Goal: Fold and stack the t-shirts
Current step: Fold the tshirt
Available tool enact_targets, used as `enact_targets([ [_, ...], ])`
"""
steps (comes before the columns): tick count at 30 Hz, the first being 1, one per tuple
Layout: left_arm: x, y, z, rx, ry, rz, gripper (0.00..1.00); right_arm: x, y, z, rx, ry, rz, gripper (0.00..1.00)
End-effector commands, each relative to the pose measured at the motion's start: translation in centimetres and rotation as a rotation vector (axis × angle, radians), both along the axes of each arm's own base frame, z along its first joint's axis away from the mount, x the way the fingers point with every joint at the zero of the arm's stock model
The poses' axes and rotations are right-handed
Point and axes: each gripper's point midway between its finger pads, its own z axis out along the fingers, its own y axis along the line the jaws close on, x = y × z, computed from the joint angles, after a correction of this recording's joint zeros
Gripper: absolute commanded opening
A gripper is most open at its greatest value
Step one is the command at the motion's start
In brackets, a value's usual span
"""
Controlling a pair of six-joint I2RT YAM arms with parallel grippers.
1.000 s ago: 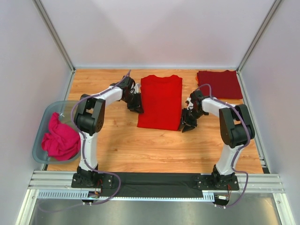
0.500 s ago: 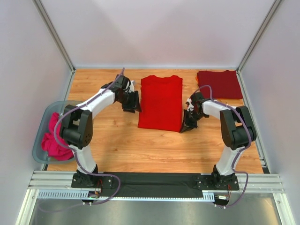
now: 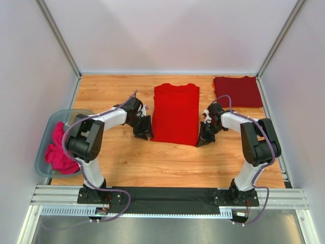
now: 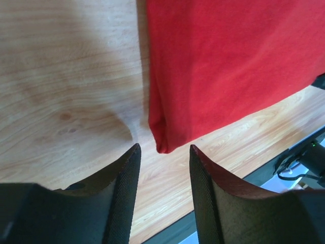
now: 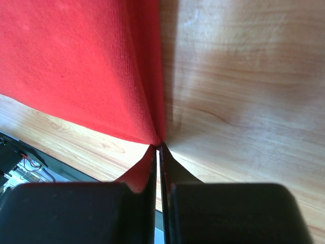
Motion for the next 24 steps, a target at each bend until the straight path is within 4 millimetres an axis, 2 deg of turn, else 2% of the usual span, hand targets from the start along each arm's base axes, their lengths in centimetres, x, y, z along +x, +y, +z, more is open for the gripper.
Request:
enact_targets([
  [1, -0.5, -0.3, -1.0, -0.004, 0.017, 0.016, 0.5, -0.1, -0.1, 0.4, -0.007, -0.034, -0.002, 0.0],
  [2, -0.8, -0.3, -1.3, -0.003, 0.025, 0.023, 0.47, -0.2, -0.1, 0.5, -0.007, -0.035, -0.005, 0.0],
  [5, -1.3, -0.3, -2.3, -0.015, 0.042, 0.041, 0.3, -0.9, -0.2, 0.3, -0.007, -0.031, -0.006, 0.0],
  [6, -1.2, -0.4, -2.3, -0.019, 0.043, 0.043, 0.21, -1.3, -0.3, 0.1, -0.009, -0.022, -0.009, 0.0],
  [8, -1.4, -0.5, -2.3, -0.029, 0.051, 0.041, 0.11, -1.6, -0.3, -0.2, -0.002, -0.018, -0.019, 0.0],
  [9, -1.5, -0.5, -2.2, -0.031, 0.051, 0.04, 0.01, -2.2, -0.4, -0.5, 0.0, -0.006, -0.026, 0.0],
  [13, -2.6, -0.5, -1.6, -0.046, 0.067, 0.051, 0.0, -3.0, -0.1, -0.5, 0.015, 0.0, -0.047, 0.0],
  [16, -4.4, -0.1, -0.9, -0.054, 0.084, 0.077, 0.0, -3.6, 0.0, 0.3, 0.022, -0.009, -0.06, 0.0],
  [20, -8.0, 0.2, -0.2, -0.085, 0.136, 0.098, 0.0, -5.7, -0.5, 1.1, 0.01, 0.005, -0.076, 0.0],
  [22, -9.0, 0.2, 0.6, -0.105, 0.131, 0.105, 0.0, -6.5, -0.4, 1.9, 0.023, -0.013, -0.084, 0.0],
  [24, -10.6, 0.3, 0.5, -0.107, 0.151, 0.108, 0.0, -8.1, -0.6, 1.9, 0.012, 0.011, -0.081, 0.0],
])
